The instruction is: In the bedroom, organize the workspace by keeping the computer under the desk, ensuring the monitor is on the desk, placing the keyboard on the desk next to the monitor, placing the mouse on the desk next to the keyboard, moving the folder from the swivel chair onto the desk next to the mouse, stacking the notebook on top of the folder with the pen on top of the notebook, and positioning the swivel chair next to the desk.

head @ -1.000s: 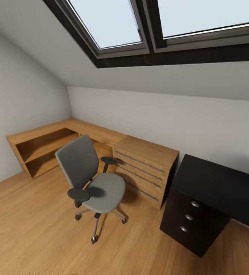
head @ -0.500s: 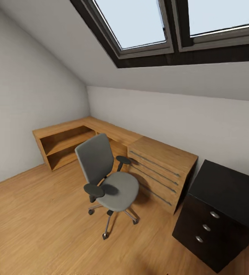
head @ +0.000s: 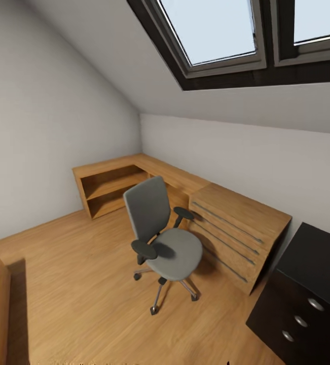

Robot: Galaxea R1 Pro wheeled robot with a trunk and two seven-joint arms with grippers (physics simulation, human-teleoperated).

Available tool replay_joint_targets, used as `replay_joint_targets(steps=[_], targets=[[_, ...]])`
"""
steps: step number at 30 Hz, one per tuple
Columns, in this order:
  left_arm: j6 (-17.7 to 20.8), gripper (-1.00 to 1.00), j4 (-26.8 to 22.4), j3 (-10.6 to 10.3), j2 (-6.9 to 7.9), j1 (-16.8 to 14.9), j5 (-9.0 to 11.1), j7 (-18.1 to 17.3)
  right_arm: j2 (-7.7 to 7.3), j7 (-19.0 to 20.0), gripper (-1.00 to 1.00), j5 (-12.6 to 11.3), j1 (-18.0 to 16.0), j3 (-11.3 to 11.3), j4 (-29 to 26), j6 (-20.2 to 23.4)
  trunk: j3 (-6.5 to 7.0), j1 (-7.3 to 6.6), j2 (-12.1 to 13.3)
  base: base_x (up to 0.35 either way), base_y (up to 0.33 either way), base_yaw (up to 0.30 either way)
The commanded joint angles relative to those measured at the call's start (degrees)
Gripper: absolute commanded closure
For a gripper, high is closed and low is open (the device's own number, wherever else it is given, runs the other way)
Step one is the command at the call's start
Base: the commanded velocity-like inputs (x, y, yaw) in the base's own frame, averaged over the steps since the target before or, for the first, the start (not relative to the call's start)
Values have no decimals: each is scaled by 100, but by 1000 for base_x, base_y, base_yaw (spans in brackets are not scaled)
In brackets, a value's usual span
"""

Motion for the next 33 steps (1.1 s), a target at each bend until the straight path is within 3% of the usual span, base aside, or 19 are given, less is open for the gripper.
replay_joint_targets(steps=[1, 3, 4, 8, 9, 11, 13, 14, 16, 33], targets=[[-5, -100, -8, 23, -1, 2, -29, 14, 1, -5, -100, -40, -5, 56, 7, -16, -11, 4, -11, 0, 0, 287], [-82, -100, -2, 23, 4, 2, -35, 13, 1, 0, -100, -24, -5, 74, 13, -16, -11, 4, -11, 0, 0, 287], [-667, -100, 127, 22, 2, 2, -33, 13, 0, 12, -100, -5, -5, 93, 21, -21, -11, 4, -11, 0, 0, 287], [-1734, -100, 613, -9, -10, 2, -97, 13, 0, 22, -100, 17, -5, 100, 28, -36, -11, 4, -11, 0, 0, 288], [-1816, -100, 720, -39, -13, 2, -174, 16, 2, 24, -100, 23, -5, 103, 30, -42, -11, 4, -11, 0, 0, 287], [-1816, -100, 865, -86, -12, 2, -443, 16, 6, 26, -100, 30, -5, 108, 36, -47, -8, 4, -11, 0, 0, 281], [-1816, -100, 963, -106, -11, 2, -832, 40, 8, 30, -100, 33, -5, 110, 40, -49, -2, 4, -11, 0, 0, 274], [-1816, -100, 1007, -114, -10, 2, -1121, 54, 9, 29, -100, 39, -5, 109, 38, -50, 0, 4, -11, 0, 0, 279], [-1816, -100, 1024, -115, -10, 2, -1245, 61, 8, 28, -100, 47, -5, 106, 30, -51, 2, 4, -11, 0, 0, 282], [-1816, -100, 1038, -83, -1, 2, -1318, 72, 9, -7, -100, 0, -5, 77, 17, 67, -17, 4, -11, 0, 0, 286]])
